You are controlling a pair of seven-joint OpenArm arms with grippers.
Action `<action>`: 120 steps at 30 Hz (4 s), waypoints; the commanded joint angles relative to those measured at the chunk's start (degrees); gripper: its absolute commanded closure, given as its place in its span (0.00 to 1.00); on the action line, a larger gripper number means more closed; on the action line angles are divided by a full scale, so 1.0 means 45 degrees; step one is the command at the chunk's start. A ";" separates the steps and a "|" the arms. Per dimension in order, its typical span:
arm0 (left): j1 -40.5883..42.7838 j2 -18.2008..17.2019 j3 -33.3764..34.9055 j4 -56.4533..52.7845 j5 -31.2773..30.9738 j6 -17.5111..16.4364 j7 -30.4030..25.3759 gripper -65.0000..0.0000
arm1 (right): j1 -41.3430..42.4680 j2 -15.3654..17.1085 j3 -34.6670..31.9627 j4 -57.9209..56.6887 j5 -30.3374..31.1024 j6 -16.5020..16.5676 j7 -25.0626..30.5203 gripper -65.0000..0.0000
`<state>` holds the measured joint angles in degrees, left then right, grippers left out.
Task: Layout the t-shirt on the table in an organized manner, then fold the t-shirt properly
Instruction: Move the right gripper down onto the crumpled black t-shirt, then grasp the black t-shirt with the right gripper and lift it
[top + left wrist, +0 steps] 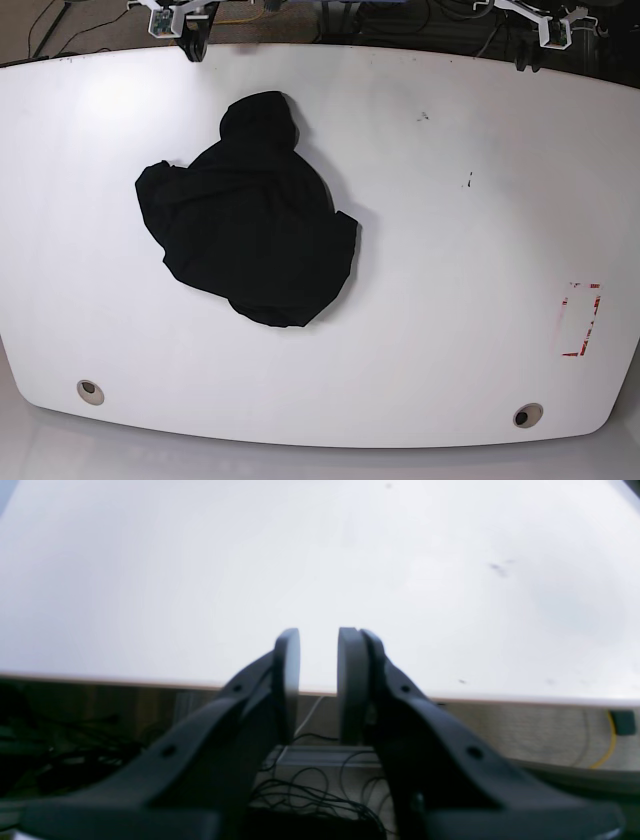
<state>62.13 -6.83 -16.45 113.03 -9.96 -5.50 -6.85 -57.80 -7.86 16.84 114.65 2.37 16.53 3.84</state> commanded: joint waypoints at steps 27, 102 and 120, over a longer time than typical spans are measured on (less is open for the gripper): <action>-0.3110 -0.0094 0.1223 0.0230 -0.0005 0.0020 -0.0363 0.83 | 0.5724 0.0955 -0.4045 0.0183 -0.3174 0.0008 -0.2484 0.86; -0.3286 -0.0836 0.0715 0.0151 -0.0005 0.0020 -0.0323 0.59 | 1.3694 0.1815 -0.9125 -0.5600 -0.8488 -0.0090 -0.5434 1.00; -0.3384 -0.1168 0.1692 0.0151 -0.0005 0.0001 -0.0304 0.49 | 1.2405 0.1815 -0.9105 -0.0306 -0.8488 -0.0109 -0.5434 1.00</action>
<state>46.61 -11.25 -9.43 112.73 -9.93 -5.37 -6.85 -3.07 0.75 -24.21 110.21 -35.77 16.95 -22.31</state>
